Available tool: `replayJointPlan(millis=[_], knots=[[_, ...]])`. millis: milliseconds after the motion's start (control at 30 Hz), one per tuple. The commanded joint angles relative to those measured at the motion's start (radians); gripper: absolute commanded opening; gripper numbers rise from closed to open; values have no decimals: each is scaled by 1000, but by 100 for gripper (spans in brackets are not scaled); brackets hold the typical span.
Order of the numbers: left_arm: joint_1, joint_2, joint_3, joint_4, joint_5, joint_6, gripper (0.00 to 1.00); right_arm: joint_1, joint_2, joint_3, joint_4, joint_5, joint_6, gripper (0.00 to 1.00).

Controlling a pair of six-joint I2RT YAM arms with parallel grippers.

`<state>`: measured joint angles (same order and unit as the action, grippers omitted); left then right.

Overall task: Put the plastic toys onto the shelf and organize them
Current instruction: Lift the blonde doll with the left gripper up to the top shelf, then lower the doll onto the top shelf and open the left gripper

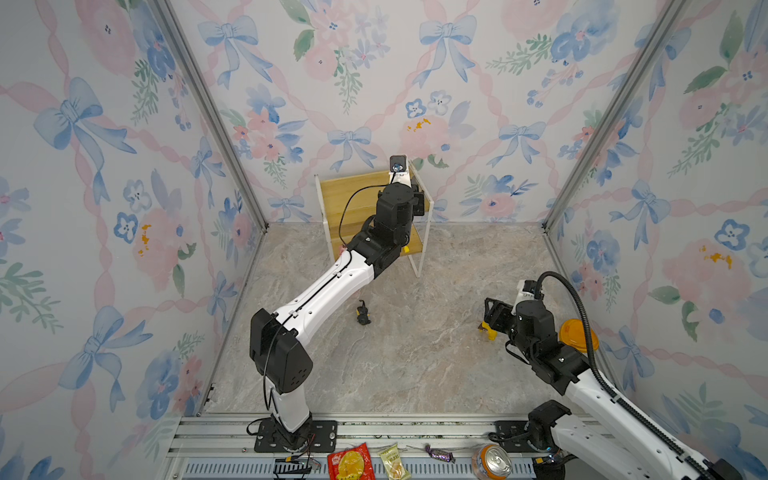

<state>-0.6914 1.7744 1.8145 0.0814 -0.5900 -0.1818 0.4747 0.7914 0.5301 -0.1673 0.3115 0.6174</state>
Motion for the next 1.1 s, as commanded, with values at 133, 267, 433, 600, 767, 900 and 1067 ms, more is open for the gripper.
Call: replayJointPlan(millis=[133, 267, 433, 600, 767, 900, 1067], knots=[[4, 38, -8, 164, -117, -8, 21, 33, 12, 29, 25, 42, -42, 68], [-5, 85, 19, 184, -138, 1, 23, 35, 13, 26, 36, 41, -55, 68], [-17, 139, 58, 184, -156, 16, 23, 35, 7, 25, 42, 46, -73, 68], [-28, 173, 77, 182, -174, 38, 23, 35, -5, 17, 51, 47, -87, 68], [-34, 187, 82, 184, -192, 55, 23, 33, -14, 4, 58, 47, -90, 69], [-34, 199, 86, 193, -206, 70, 23, 32, -26, -5, 60, 49, -94, 69], [-34, 233, 123, 196, -223, 102, 24, 30, -39, -11, 62, 54, -102, 69]])
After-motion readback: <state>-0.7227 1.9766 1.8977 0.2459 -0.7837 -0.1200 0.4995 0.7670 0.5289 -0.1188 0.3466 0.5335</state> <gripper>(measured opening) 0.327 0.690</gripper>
